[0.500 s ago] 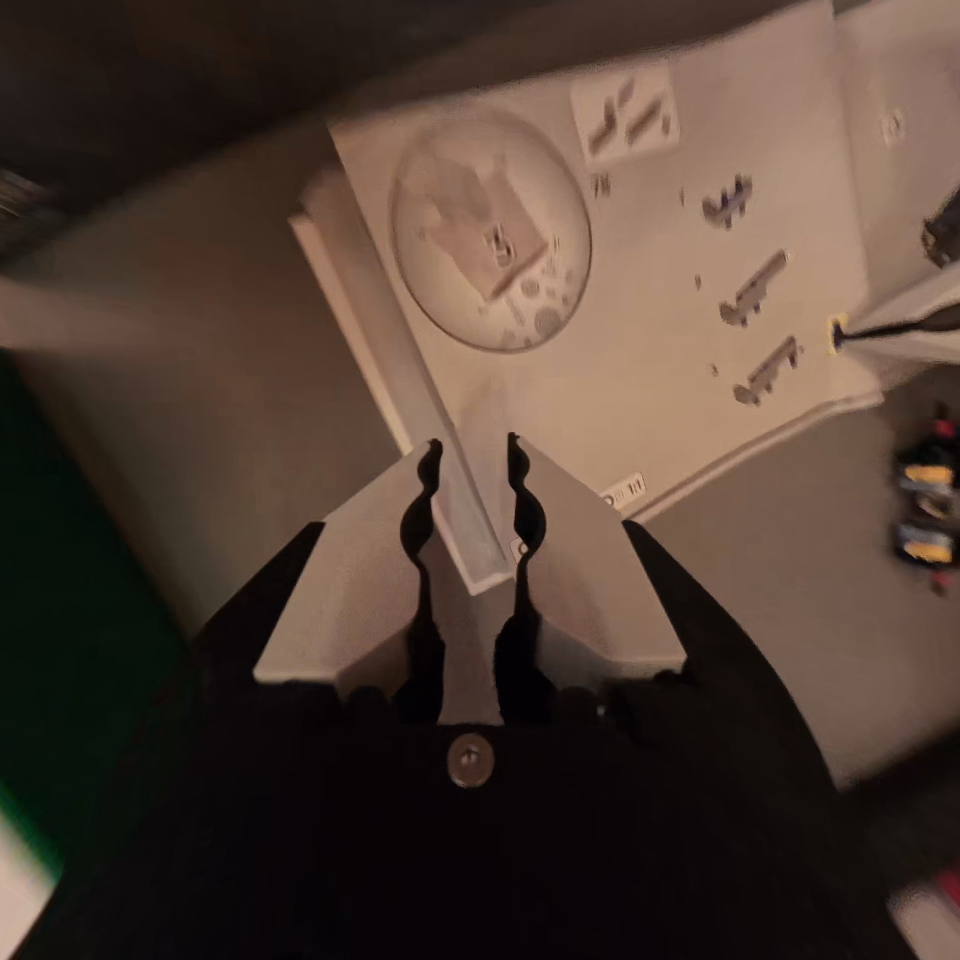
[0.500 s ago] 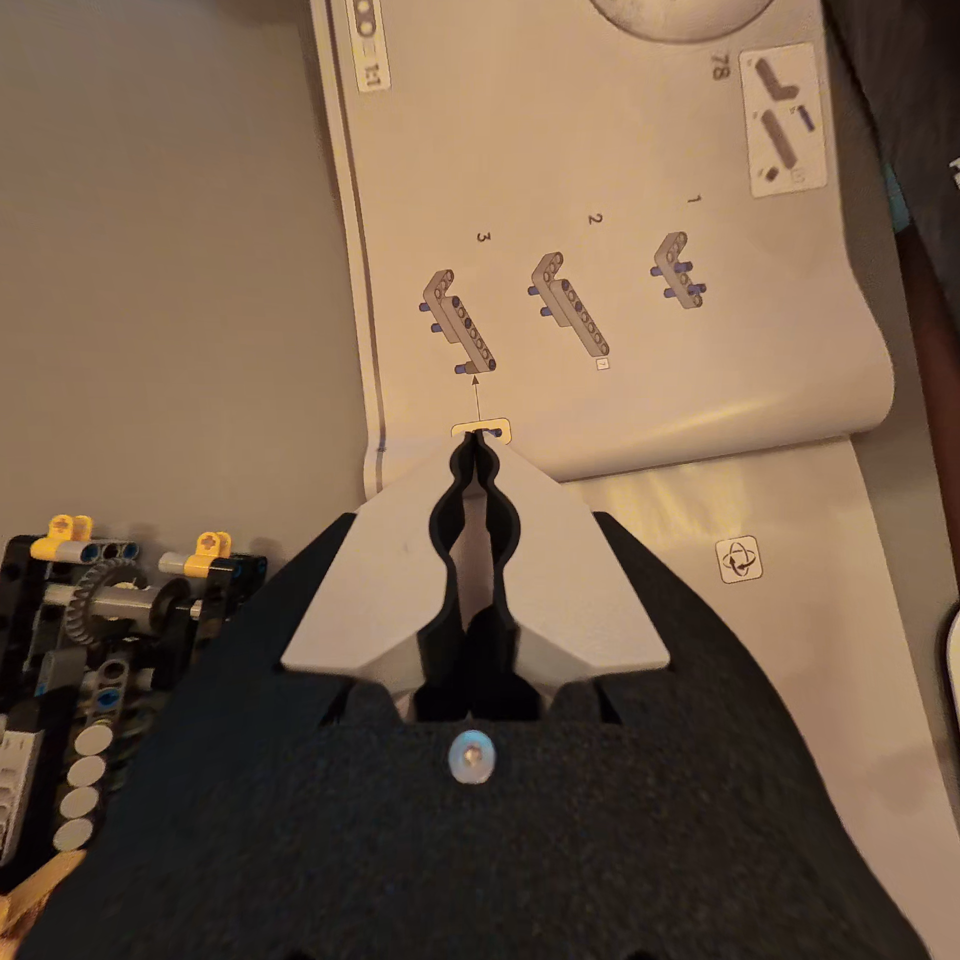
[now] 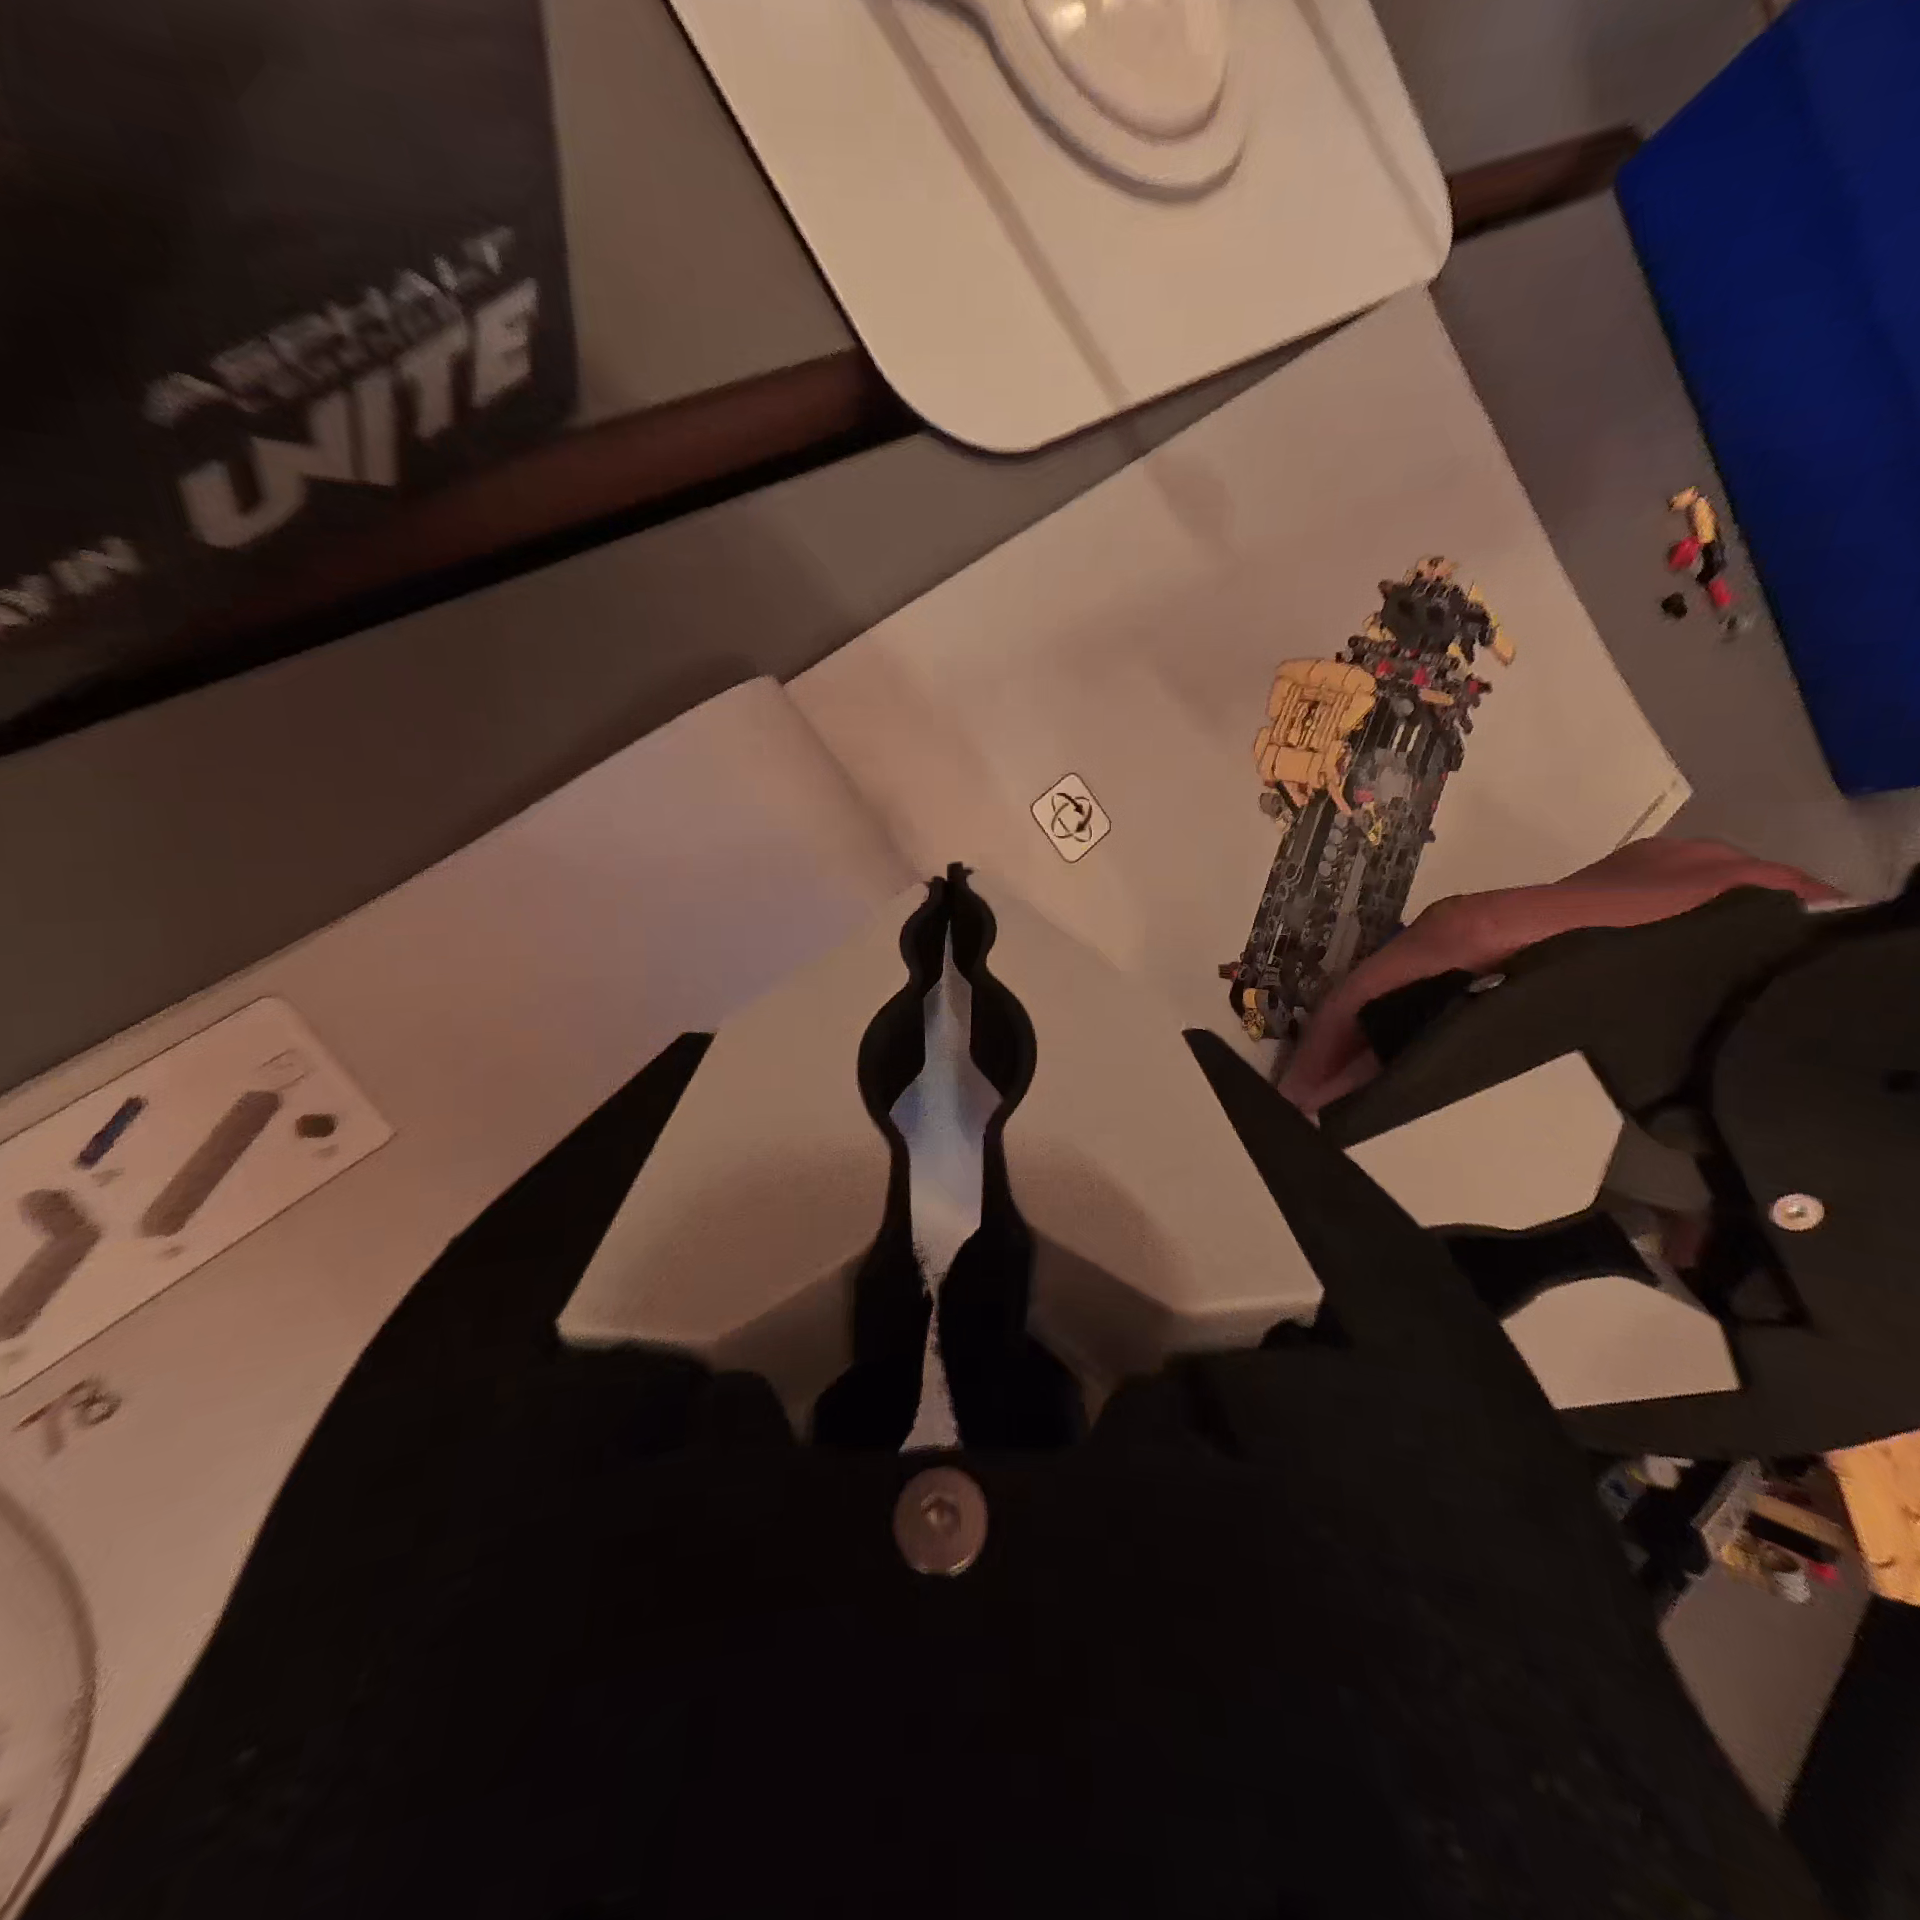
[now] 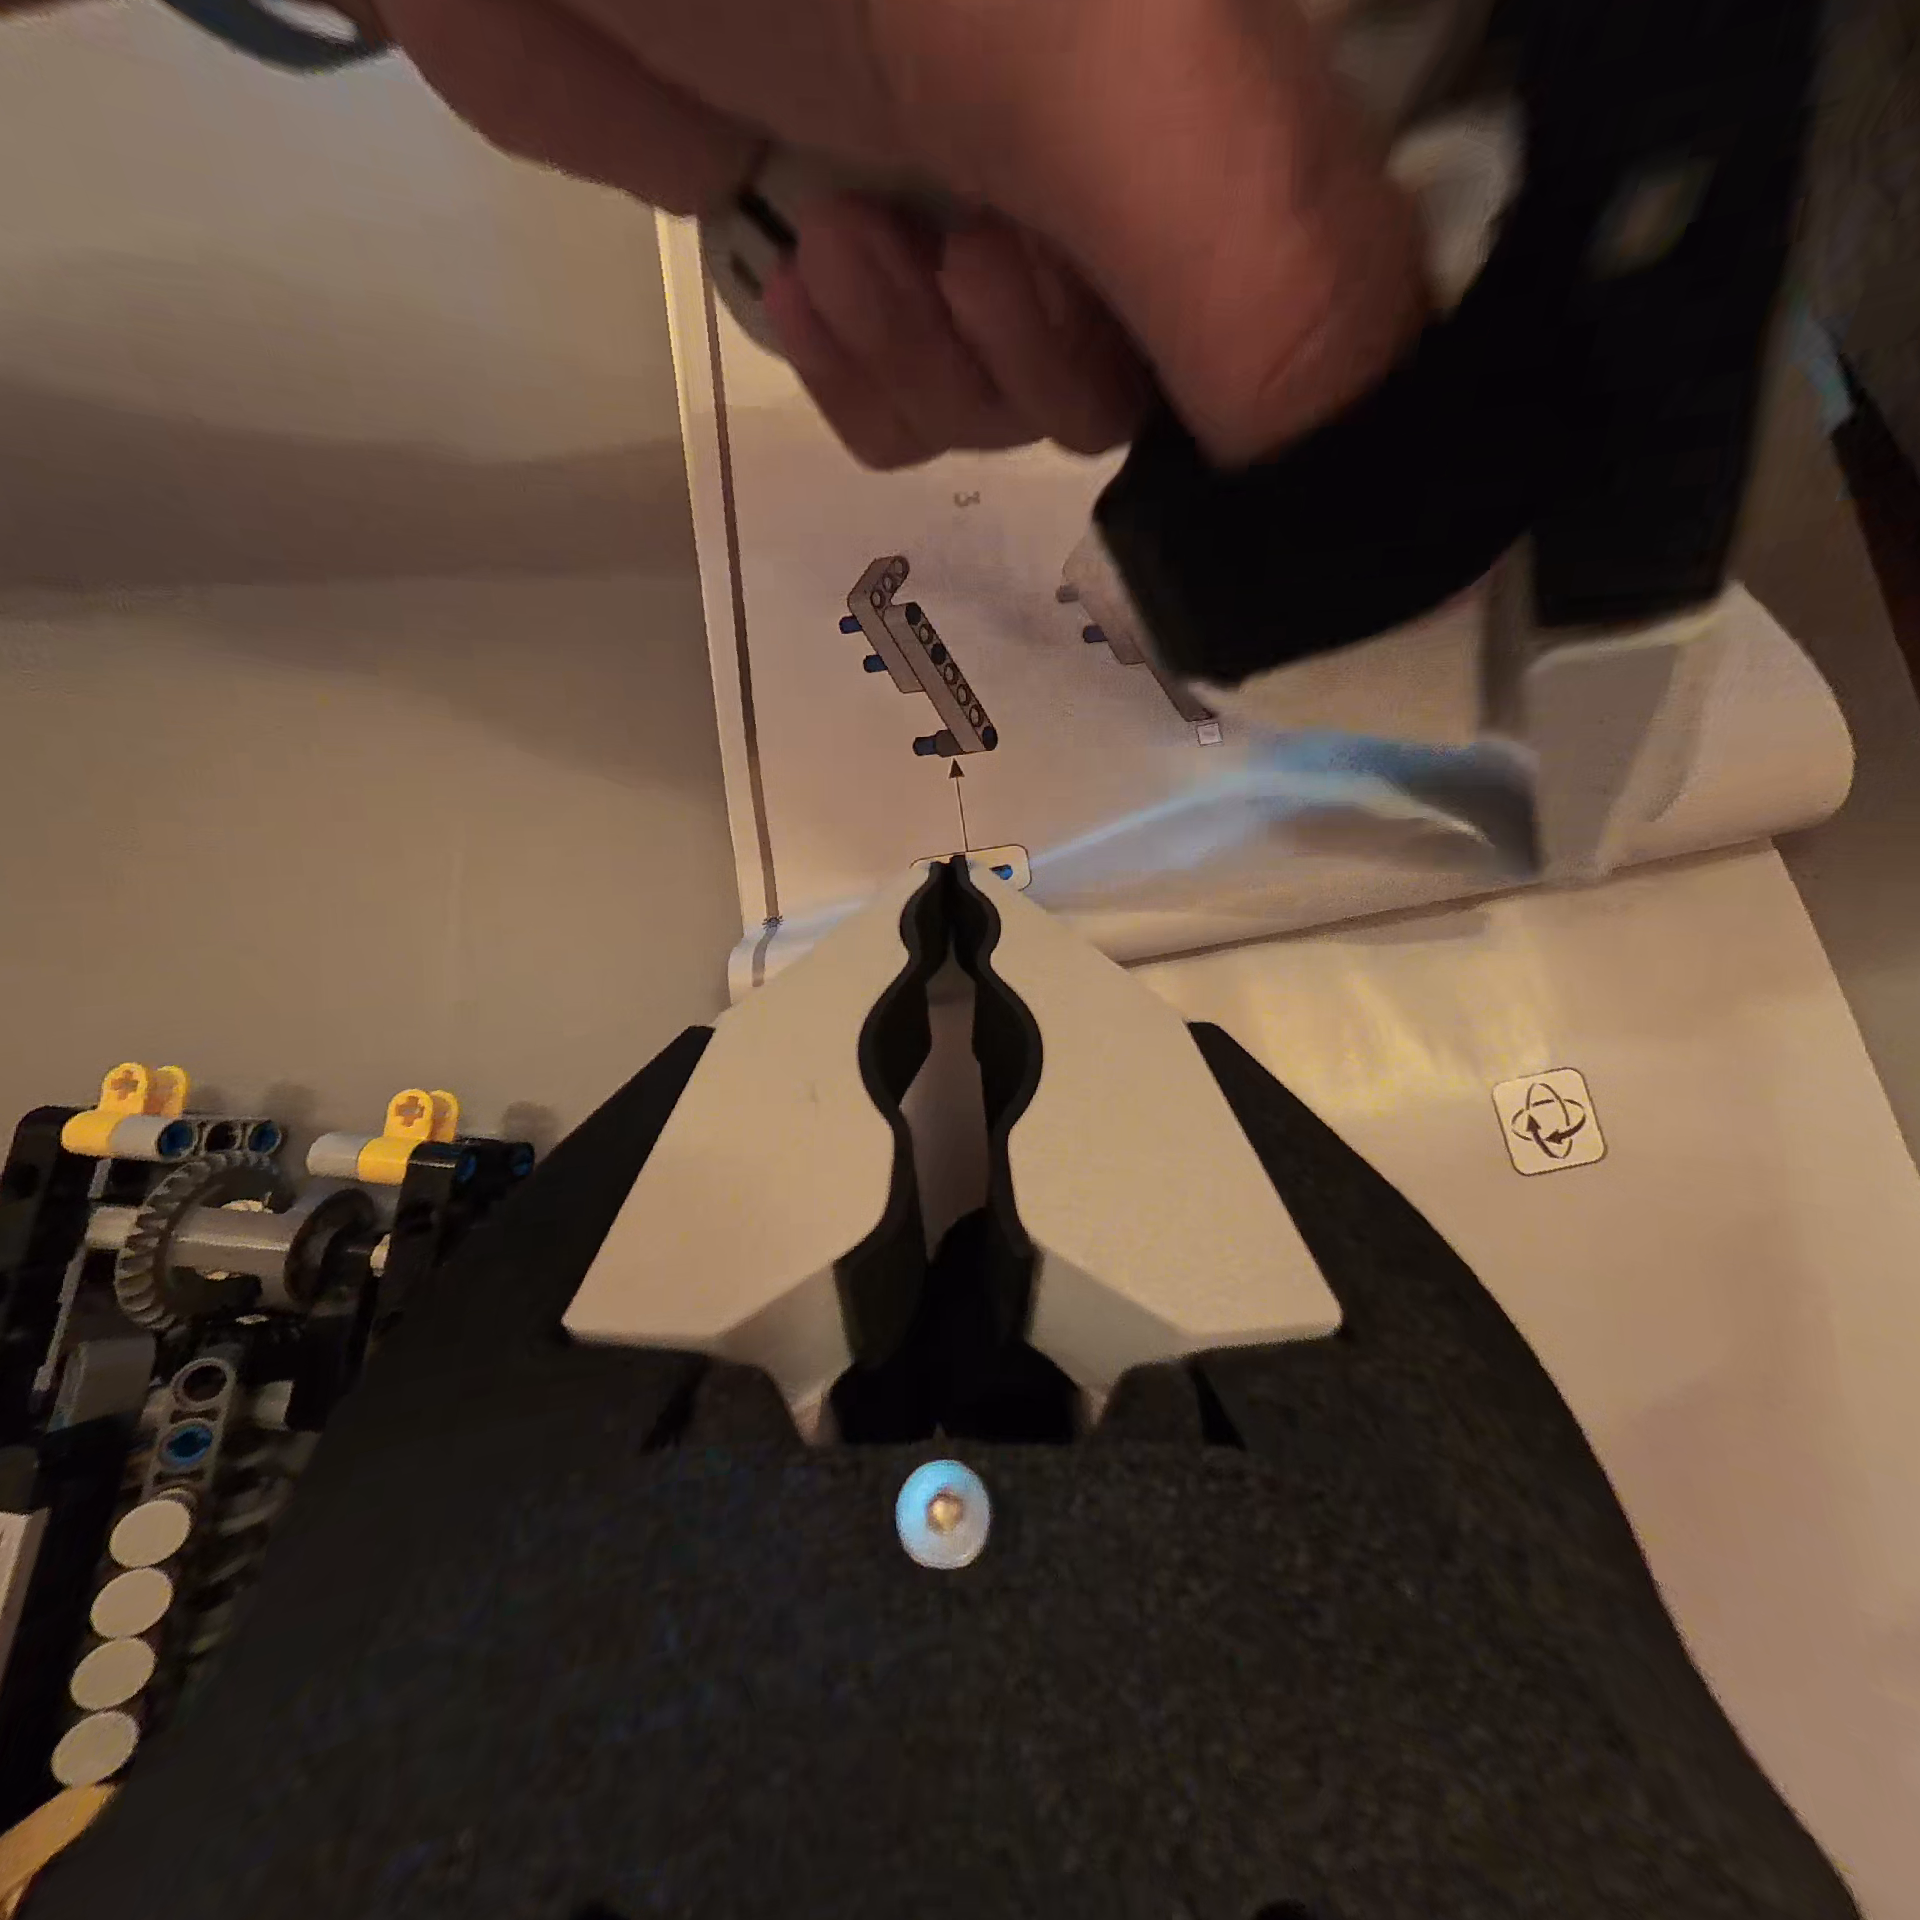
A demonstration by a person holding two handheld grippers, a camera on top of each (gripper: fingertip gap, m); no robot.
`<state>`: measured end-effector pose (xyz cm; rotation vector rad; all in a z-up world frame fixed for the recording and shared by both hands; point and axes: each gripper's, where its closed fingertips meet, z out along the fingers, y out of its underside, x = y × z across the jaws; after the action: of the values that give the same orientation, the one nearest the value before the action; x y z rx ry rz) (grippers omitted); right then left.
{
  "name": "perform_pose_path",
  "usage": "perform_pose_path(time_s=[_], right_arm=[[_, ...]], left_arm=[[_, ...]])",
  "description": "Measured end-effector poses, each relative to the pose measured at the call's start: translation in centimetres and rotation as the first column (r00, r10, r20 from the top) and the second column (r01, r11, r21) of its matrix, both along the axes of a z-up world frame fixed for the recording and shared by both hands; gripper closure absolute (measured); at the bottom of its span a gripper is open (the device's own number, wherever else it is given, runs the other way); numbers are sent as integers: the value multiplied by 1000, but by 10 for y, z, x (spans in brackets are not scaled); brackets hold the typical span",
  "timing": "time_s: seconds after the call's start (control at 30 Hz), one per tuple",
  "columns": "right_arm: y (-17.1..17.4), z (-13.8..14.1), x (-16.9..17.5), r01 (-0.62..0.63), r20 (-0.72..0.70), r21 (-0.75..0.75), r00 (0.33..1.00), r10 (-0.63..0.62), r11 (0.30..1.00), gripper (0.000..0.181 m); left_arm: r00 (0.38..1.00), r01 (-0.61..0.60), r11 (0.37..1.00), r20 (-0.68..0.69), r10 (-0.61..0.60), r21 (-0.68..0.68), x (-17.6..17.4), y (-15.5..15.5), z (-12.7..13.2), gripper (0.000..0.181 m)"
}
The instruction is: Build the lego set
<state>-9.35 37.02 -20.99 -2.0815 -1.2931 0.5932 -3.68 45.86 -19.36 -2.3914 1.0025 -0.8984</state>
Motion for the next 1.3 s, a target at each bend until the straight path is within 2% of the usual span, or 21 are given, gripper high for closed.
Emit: perform_pose_path(time_s=[0.27, 0.5, 0.6, 0.7, 0.77, 0.8, 0.87, 0.93, 0.97, 1.03, 1.07, 1.13, 1.23, 1.3], right_arm=[[0, -1, 0, 27, -38, -18, 999, -28, 999, 181], [1, 1, -1, 66, -61, -48, 996, -69, 997, 181], [2, 20, 7, 96, -136, -71, 985, -105, 993, 181], [3, 75, 51, 224, -277, 22, 938, -210, 974, 176], [-22, 103, 94, 295, -315, 27, 909, -272, 955, 151], [-41, 109, 119, 334, -311, 24, 898, -310, 942, 140], [-84, 108, 167, 434, -273, 15, 869, -414, 901, 125], [-132, 106, 183, 496, -306, -34, 821, -482, 868, 113], [-154, 101, 180, 515, -324, -61, 800, -505, 855, 103], [-193, 72, 173, 553, -254, -77, 794, -553, 830, 86], [-207, 55, 173, 585, -211, -69, 783, -584, 808, 81], [-229, 32, 166, 615, -223, -112, 750, -623, 780, 73], [-240, 15, 171, 651, -244, -145, 706, -665, 745, 74], [-238, 18, 172, 650, -243, -132, 711, -660, 749, 78]], left_arm=[[987, -56, 997, 147, 62, -45, 1, -2, -8, 181], [984, -34, 998, 175, 44, -59, 2, -2, -9, 181], [989, -18, 1000, 147, 18, 0, 2, -2, -6, 181], [997, 24, 992, 71, -33, 124, -2, -5, 3, 181], [989, 38, 985, 136, -61, 171, -8, -18, 28, 181], [981, 39, 981, 180, -74, 189, -14, -28, 43, 174], [966, 68, 972, 229, -121, 225, -35, -53, 67, 165], [934, 167, 961, 277, -225, 220, -54, -96, 78, 157], [916, 230, 953, 287, -281, 198, -63, -122, 77, 155], [907, 296, 940, 260, -332, 169, -79, -162, 63, 150], [915, 291, 942, 241, -325, 166, -85, -176, 54, 149], [928, 249, 956, 243, -282, 157, -90, -198, 40, 147], [950, 219, 960, 186, -250, 173, -87, -218, 17, 144], [960, 196, 963, 165, -227, 188, -79, -220, 6, 142]])
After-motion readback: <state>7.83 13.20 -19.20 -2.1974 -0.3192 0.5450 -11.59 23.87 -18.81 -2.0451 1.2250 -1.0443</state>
